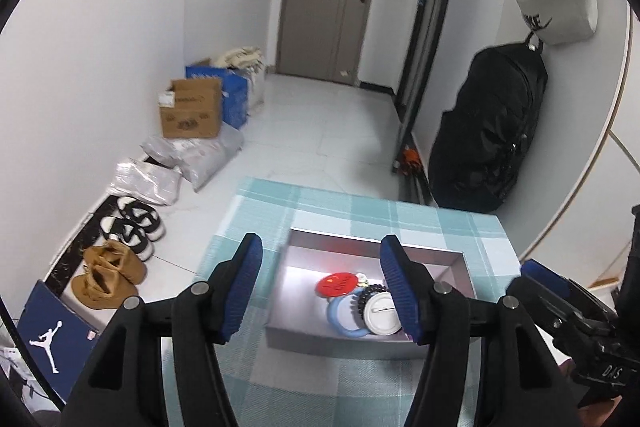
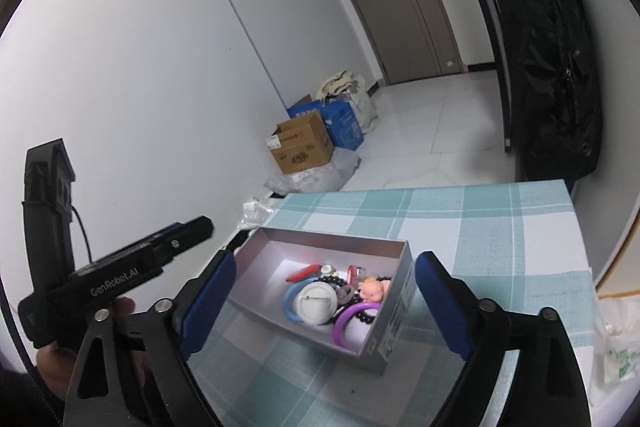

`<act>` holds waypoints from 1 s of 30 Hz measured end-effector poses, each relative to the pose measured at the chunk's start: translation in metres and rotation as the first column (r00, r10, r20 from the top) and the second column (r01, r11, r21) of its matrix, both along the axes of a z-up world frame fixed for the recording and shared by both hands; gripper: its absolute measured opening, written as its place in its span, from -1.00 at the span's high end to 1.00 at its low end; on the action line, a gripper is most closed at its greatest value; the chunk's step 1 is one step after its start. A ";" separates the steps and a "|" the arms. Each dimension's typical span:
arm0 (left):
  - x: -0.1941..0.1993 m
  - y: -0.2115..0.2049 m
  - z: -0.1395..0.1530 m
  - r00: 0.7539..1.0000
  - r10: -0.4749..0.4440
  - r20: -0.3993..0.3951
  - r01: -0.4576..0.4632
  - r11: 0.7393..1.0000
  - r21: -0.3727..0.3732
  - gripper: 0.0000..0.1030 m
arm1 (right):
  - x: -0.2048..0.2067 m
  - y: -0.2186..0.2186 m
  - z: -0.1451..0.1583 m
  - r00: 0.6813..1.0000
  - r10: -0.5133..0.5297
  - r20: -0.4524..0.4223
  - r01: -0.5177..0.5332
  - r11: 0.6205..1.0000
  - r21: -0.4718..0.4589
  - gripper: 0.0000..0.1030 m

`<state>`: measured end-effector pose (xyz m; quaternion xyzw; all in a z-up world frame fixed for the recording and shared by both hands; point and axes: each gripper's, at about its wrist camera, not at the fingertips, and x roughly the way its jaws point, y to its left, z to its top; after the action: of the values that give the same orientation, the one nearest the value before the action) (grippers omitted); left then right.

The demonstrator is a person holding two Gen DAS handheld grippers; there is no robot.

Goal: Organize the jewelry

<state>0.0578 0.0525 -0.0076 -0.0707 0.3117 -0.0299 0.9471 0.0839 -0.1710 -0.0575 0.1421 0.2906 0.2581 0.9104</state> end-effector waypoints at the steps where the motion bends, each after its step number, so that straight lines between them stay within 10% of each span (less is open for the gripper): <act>1: -0.004 0.002 0.001 1.000 0.009 0.005 -0.009 1.000 -0.006 -0.10 | -0.004 0.000 0.002 1.000 -0.001 0.011 0.001 1.000 -0.002 -0.88; 30: -0.042 -0.025 0.003 0.999 0.001 0.052 -0.006 0.996 0.087 -0.26 | -0.046 -0.007 0.008 0.994 -0.051 0.100 0.058 0.995 -0.077 -1.00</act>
<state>0.0154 0.0276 -0.0050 -0.0289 0.2879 -0.0166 0.9571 0.0377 -0.1781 -0.0491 0.1005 0.2517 0.2279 0.9352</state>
